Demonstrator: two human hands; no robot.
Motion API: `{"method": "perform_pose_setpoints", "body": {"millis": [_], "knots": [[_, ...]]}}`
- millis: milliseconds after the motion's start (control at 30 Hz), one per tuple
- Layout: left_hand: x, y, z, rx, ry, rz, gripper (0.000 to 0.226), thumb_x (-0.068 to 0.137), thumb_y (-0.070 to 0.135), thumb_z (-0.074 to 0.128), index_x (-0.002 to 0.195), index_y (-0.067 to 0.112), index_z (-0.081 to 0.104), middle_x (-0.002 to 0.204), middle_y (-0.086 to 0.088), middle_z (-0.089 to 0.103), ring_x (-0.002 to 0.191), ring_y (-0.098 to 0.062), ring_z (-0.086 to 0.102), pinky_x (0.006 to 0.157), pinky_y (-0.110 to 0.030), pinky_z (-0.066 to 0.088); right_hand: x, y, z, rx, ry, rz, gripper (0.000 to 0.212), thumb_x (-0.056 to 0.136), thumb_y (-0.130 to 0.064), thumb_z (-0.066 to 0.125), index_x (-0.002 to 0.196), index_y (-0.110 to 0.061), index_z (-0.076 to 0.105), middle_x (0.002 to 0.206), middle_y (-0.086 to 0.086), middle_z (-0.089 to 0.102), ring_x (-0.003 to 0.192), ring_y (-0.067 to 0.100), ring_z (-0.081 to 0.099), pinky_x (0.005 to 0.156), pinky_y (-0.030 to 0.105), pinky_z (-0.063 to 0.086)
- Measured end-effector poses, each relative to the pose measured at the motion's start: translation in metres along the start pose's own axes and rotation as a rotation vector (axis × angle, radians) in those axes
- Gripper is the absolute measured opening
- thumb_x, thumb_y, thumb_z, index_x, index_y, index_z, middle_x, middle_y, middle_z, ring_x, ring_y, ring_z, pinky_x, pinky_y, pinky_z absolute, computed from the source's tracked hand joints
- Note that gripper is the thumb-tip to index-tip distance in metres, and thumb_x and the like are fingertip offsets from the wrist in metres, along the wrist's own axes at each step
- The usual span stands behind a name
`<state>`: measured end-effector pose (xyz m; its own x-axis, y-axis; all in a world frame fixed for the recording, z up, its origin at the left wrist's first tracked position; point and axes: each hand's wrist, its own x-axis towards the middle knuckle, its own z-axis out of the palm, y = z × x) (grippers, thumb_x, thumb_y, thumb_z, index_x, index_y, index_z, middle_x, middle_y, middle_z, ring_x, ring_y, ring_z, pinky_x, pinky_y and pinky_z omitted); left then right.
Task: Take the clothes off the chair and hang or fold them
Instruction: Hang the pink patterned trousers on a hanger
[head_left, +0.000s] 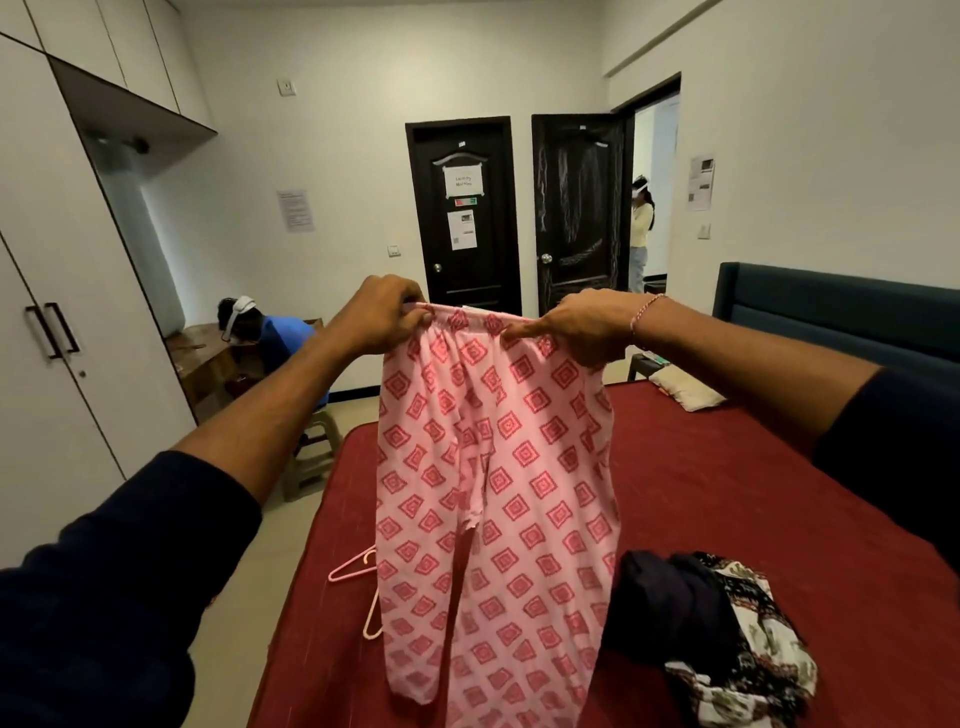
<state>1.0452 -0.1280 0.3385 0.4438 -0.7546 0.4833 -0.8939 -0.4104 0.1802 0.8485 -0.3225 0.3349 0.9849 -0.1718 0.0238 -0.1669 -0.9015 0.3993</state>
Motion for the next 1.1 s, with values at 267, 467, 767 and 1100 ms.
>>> {"method": "perform_pose_setpoints", "body": {"millis": [267, 467, 767, 1100], "knots": [[-0.006, 0.018, 0.009, -0.129, 0.127, 0.030, 0.019, 0.087, 0.026, 0.076, 0.098, 0.011, 0.071, 0.081, 0.003, 0.064, 0.068, -0.002, 0.057, 0.053, -0.011, 0.040, 0.014, -0.010, -0.021, 0.642, -0.136, 0.189, 0.055, 0.086, -0.003, 0.071, 0.137, -0.019, 0.057, 0.101, 0.005, 0.065, 0.068, 0.015, 0.072, 0.048, 0.019, 0.054], [-0.015, 0.032, 0.022, -0.264, 0.178, 0.020, 0.023, 0.080, 0.021, 0.083, 0.098, 0.010, 0.076, 0.080, 0.003, 0.069, 0.070, -0.003, 0.065, 0.053, -0.008, 0.045, 0.029, -0.014, -0.025, 0.931, -0.013, 0.361, 0.009, 0.091, -0.013, 0.071, 0.096, -0.004, 0.070, 0.084, 0.007, 0.071, 0.047, 0.005, 0.063, 0.043, 0.016, 0.049], [-0.025, 0.054, 0.045, -0.321, 0.179, 0.105, 0.021, 0.087, 0.015, 0.075, 0.106, 0.008, 0.074, 0.095, -0.007, 0.075, 0.081, -0.013, 0.071, 0.075, -0.031, 0.062, 0.048, -0.036, -0.026, 1.124, 0.006, 0.445, 0.028, 0.092, -0.028, 0.072, 0.101, -0.001, 0.072, 0.099, 0.014, 0.076, 0.090, 0.019, 0.074, 0.082, 0.028, 0.061], [-0.031, 0.060, 0.047, -0.279, 0.101, 0.182, 0.037, 0.078, 0.032, 0.083, 0.105, 0.008, 0.073, 0.088, 0.001, 0.071, 0.070, -0.001, 0.063, 0.055, -0.007, 0.047, 0.039, -0.034, -0.015, 1.108, 0.020, 0.479, 0.016, 0.093, -0.013, 0.066, 0.080, -0.005, 0.066, 0.086, 0.011, 0.071, 0.077, 0.016, 0.067, 0.064, 0.019, 0.058]]}}
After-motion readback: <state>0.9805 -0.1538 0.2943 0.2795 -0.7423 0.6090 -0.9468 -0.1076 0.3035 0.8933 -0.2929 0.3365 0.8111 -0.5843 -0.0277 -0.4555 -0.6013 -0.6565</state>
